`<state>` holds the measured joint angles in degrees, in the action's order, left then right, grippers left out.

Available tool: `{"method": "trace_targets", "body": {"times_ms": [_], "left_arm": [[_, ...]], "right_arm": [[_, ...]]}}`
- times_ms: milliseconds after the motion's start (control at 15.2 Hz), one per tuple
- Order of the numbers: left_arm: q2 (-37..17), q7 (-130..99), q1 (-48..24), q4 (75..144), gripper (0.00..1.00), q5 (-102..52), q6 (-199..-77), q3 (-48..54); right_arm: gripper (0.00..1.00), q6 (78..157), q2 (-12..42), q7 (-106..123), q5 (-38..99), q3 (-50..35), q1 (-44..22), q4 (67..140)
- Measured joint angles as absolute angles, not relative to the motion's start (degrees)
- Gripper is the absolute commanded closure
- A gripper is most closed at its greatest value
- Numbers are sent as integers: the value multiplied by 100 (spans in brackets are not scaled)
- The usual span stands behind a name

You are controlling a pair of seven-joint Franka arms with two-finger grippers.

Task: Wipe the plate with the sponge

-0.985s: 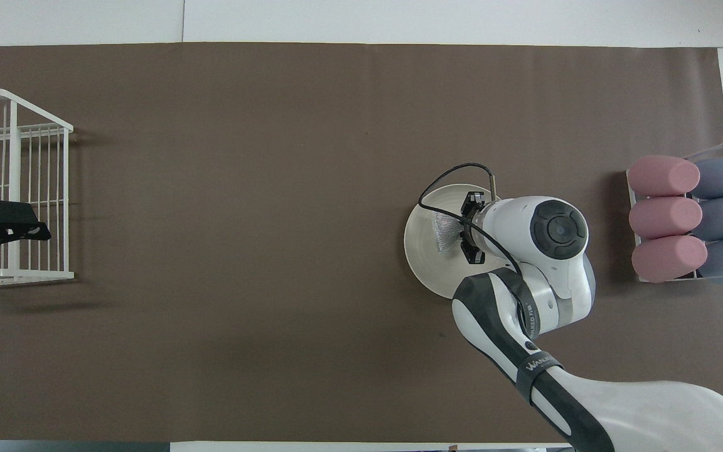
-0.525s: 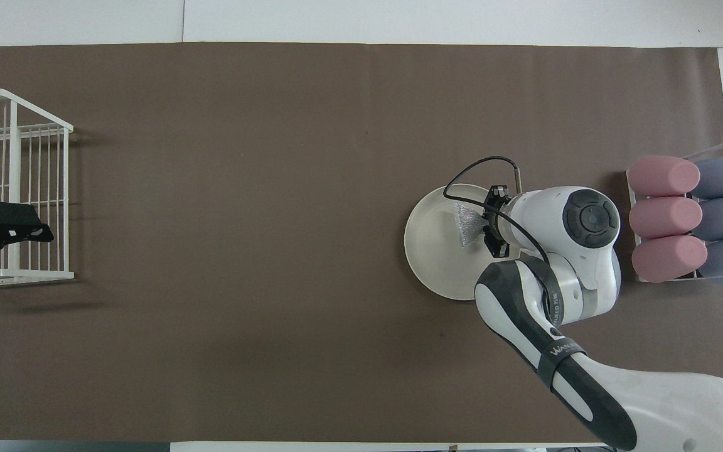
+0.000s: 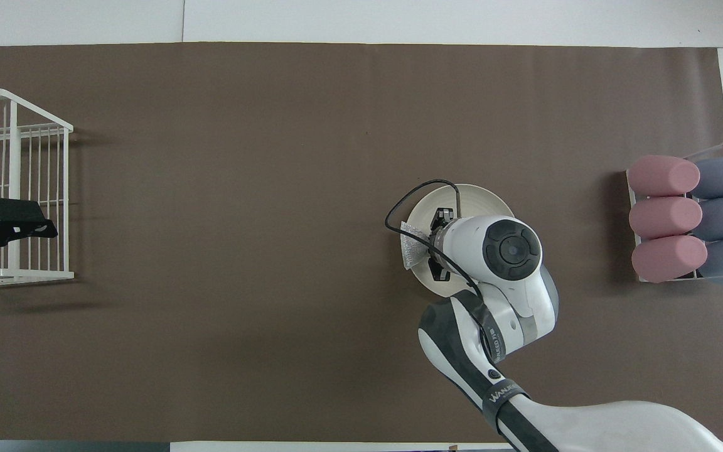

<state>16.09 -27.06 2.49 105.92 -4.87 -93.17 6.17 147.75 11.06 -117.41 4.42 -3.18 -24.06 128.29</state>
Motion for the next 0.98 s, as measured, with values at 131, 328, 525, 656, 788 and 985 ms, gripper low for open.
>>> {"method": "trace_targets", "body": {"times_ms": [131,328,525,656,788,985], "left_arm": [[1609,-2706,248,10592,0,-488,-9328,617],[1609,-2706,248,10592,0,-488,-9334,618],[1610,-2715,249,10596,0,-488,-9333,612],[1610,-2716,252,10607,0,-488,-9332,596],[1611,-2717,253,10614,0,-488,-9316,589],[1637,-2717,249,10647,0,-581,-9165,606]], "right_arm": [[100,14775,1110,-11876,442,-320,-2529,12827],[100,14429,1116,-11880,442,-295,-2508,12643],[100,13420,1114,-11887,442,-255,-2500,11904],[100,12779,1111,-11907,442,-252,-2501,11327],[100,12256,1110,-12039,436,-259,-2517,10853],[100,11479,1178,-12434,334,-282,-2749,10141]]}}
